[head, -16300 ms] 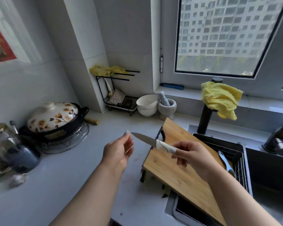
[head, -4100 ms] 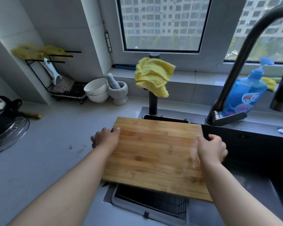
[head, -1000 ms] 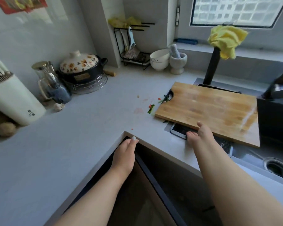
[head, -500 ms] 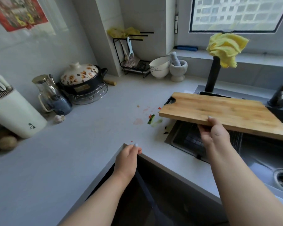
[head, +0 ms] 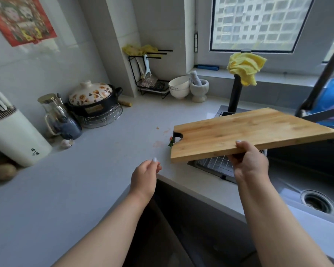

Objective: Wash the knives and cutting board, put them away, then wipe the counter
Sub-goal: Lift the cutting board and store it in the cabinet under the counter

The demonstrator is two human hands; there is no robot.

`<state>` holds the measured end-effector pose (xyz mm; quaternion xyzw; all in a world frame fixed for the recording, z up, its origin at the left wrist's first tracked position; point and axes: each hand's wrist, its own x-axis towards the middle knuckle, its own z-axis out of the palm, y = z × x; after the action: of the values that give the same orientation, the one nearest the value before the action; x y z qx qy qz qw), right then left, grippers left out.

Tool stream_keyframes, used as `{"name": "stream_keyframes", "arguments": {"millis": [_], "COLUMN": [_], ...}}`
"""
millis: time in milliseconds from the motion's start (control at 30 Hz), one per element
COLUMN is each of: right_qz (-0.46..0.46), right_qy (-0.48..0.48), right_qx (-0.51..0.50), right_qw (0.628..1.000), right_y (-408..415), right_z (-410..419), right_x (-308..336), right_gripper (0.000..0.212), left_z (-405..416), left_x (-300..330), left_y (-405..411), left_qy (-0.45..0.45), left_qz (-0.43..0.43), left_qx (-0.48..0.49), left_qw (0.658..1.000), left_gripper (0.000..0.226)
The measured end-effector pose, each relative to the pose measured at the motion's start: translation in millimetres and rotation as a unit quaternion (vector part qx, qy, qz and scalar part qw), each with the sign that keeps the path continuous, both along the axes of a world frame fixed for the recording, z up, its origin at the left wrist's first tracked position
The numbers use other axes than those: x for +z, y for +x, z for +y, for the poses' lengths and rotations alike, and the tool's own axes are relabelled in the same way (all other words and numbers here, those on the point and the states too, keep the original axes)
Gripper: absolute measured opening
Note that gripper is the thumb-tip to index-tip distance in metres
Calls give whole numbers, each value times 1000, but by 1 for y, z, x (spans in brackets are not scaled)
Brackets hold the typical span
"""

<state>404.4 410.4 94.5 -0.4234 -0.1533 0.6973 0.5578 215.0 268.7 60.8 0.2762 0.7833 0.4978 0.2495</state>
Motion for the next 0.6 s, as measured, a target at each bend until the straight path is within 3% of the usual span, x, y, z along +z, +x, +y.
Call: {"name": "stream_keyframes", "arguments": {"millis": [267, 600], "right_qz": [5, -126], "right_qy": [-2, 50], "right_qx": [81, 202], "right_qw": [997, 970], "right_y": [12, 26], "right_z": [-66, -132], "right_x": [14, 42], "right_gripper": [10, 3], "left_z": [-59, -149], "left_x": [19, 23], "left_y": [-12, -31], "left_qy": [27, -87], "left_qz": [-45, 4], "left_qx": [33, 37], "left_qw": [998, 995], "left_gripper": [40, 47]}}
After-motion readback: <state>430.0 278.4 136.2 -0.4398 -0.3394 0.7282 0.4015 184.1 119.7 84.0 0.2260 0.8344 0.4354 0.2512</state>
